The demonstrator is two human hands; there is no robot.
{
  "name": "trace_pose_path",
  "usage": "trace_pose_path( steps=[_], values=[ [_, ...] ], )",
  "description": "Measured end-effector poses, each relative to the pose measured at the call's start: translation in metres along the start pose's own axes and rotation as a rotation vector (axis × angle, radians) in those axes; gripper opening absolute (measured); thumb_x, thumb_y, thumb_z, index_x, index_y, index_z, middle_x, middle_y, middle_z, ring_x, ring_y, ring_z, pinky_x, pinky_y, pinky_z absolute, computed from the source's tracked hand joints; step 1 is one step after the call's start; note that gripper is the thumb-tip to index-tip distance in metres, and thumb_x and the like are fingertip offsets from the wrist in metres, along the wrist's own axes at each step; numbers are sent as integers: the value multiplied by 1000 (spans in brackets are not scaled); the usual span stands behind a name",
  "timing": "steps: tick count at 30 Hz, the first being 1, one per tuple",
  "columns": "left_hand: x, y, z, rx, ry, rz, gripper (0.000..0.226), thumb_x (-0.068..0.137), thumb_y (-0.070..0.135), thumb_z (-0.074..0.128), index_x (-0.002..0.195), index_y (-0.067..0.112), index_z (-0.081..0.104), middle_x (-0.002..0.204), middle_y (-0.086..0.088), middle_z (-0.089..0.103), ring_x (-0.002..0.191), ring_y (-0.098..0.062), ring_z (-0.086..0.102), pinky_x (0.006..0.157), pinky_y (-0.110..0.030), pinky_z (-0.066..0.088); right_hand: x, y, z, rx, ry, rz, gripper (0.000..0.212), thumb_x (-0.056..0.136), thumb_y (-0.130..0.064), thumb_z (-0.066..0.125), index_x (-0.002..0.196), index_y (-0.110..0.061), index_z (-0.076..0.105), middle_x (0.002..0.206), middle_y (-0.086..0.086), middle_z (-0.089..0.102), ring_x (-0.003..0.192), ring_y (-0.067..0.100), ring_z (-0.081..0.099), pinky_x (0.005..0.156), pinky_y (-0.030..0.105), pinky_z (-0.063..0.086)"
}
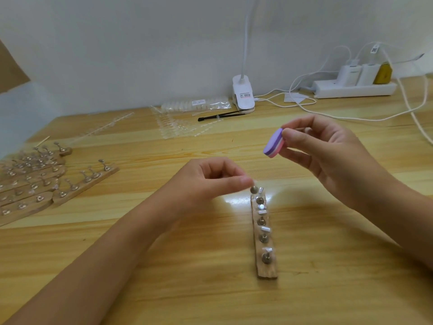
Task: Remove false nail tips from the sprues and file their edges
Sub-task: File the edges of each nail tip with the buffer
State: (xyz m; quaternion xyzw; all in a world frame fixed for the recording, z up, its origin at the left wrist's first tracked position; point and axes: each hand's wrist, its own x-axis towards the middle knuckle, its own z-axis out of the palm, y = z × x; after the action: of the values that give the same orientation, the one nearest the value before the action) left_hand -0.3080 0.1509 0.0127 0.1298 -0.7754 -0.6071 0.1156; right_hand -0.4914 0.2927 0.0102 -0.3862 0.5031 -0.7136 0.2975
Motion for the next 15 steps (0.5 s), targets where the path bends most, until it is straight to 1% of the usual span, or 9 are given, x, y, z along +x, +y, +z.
trace_pose_path(
  steps=[2, 3, 5, 6, 7, 9, 11, 13, 15],
  values=[
    [0, -1, 1, 59, -17, -24, 9, 76, 37, 79, 73, 30, 74, 72, 8, 65, 73, -5, 60, 74, -15, 49, 0, 0, 0, -8, -17, 1, 13, 80, -16, 69, 93, -13, 67, 79, -3, 71, 83, 13, 72, 78, 20, 56],
    [0, -2, 3, 79, -27, -31, 11, 76, 38, 81, 72, 30, 74, 66, 7, 59, 73, -10, 57, 77, -20, 52, 0, 1, 0, -14, -25, 3, 13, 80, -16, 69, 93, -14, 67, 80, -2, 72, 83, 14, 72, 78, 21, 56],
    [-1, -3, 8, 91, -33, -49, 9, 73, 38, 79, 72, 30, 74, 57, 8, 44, 74, -19, 51, 88, -35, 54, -1, 2, -1, -32, -36, 7, 14, 80, -17, 69, 94, -14, 67, 82, -1, 72, 85, 15, 72, 78, 21, 56],
    [-1, -5, 10, 101, -26, -58, 9, 71, 39, 78, 73, 30, 75, 56, 8, 40, 73, -20, 50, 91, -37, 52, -1, 3, -1, -41, -41, 10, 15, 80, -17, 69, 95, -14, 67, 83, 0, 73, 85, 15, 72, 78, 21, 56],
    [0, -7, 12, 117, -13, -64, 10, 71, 39, 78, 74, 29, 75, 55, 8, 38, 70, -19, 48, 89, -34, 53, -1, 3, -1, -48, -43, 12, 16, 80, -18, 69, 95, -14, 67, 84, -1, 73, 86, 15, 72, 78, 21, 56],
    [1, -9, 15, 141, 21, -61, 10, 74, 36, 80, 74, 27, 76, 55, 7, 38, 64, -12, 44, 74, -20, 53, -1, 3, -2, -57, -48, 14, 18, 79, -19, 69, 96, -13, 66, 84, -1, 73, 86, 15, 72, 78, 21, 56],
    [1, -9, 16, 167, 36, -52, 14, 76, 36, 81, 77, 23, 77, 55, 9, 44, 59, -6, 43, 61, -9, 43, -1, 4, -1, -65, -51, 17, 19, 79, -20, 69, 97, -13, 66, 84, -1, 73, 86, 15, 72, 78, 21, 56],
    [0, -9, 14, 237, 31, -33, 23, 72, 48, 78, 78, 25, 77, 55, 13, 47, 55, -3, 42, 54, -10, 36, -1, 3, -1, -69, -49, 21, 18, 80, -19, 68, 97, -13, 66, 84, -1, 73, 86, 15, 72, 77, 21, 56],
    [0, -9, 12, 295, 44, -5, 30, 67, 56, 75, 76, 28, 75, 55, 14, 44, 54, -4, 38, 52, -14, 31, -1, 3, -2, -71, -43, 24, 18, 80, -19, 68, 96, -14, 67, 85, -1, 73, 86, 16, 72, 77, 21, 56]
  ],
)
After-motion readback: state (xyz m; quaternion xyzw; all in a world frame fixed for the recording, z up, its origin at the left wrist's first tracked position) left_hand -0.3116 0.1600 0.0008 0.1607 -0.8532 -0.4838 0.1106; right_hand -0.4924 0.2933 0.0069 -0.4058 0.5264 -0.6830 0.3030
